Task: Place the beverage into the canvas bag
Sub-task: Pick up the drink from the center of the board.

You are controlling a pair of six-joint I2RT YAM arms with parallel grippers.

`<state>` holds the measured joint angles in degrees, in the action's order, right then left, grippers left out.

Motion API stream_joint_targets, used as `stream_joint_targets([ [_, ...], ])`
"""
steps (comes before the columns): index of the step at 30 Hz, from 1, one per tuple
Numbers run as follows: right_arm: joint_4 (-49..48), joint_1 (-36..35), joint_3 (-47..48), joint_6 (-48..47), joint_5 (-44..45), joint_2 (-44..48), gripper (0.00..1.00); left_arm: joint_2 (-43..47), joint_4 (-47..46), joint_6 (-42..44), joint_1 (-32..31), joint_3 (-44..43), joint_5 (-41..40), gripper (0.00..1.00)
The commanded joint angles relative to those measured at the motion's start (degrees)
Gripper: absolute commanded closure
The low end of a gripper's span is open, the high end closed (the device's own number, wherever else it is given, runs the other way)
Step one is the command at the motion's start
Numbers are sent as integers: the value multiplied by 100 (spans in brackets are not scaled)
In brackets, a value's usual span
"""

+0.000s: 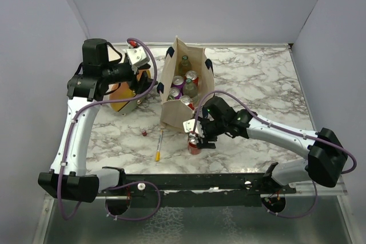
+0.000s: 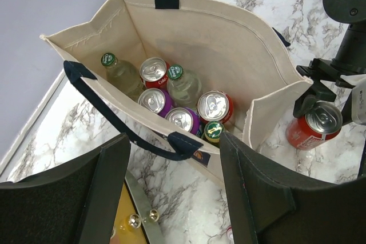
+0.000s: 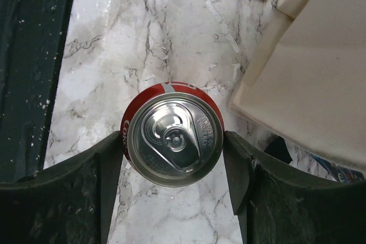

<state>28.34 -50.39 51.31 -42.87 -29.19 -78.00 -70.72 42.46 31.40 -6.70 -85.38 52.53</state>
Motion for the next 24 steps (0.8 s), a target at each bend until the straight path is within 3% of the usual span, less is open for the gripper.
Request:
stream_joint_targets([
  [1, 193, -155, -106, -115, -363, 119, 34, 237, -9, -1, 70, 71, 232, 35],
  [13, -75, -313, 79, 127, -399, -233, 26, 509, 71, 66, 140, 303, 239, 35],
  [24, -60, -331, 289, 244, -478, -399, 29, 602, 31, 88, 151, 485, 275, 35],
])
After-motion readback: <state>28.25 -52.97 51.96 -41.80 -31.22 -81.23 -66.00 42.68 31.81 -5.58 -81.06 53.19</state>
